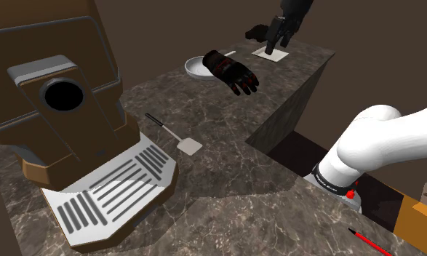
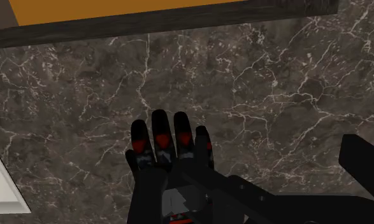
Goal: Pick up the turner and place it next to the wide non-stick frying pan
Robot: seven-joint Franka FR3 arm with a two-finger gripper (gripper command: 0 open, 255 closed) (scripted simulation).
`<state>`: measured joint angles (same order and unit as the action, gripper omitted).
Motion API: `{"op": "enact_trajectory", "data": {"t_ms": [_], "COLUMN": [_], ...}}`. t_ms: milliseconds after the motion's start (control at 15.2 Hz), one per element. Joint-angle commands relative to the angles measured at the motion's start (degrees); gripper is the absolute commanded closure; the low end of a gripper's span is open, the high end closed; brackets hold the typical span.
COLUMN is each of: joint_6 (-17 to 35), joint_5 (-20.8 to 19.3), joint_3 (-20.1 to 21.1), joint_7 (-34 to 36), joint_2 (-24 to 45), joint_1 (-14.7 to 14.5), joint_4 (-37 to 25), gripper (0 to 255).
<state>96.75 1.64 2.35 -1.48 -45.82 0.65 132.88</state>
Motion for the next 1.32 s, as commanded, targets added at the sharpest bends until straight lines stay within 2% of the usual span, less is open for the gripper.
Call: {"op": "enact_trajectory", "data": {"t_ms": [0,726,1254], "joint_6": [0.0,12.02,19.7], "joint_5": [0.0,4.26,3.4], "joint_3": [0.0,11.21,19.22], "joint_7": [0.0,10.7,19.28], "joint_2": [0.0,13.36,27.17], "joint_1": [0.0,-2.92,-3.76], "joint_4": [0.0,0.17,-4.76], "gripper": [0,0,0]}}
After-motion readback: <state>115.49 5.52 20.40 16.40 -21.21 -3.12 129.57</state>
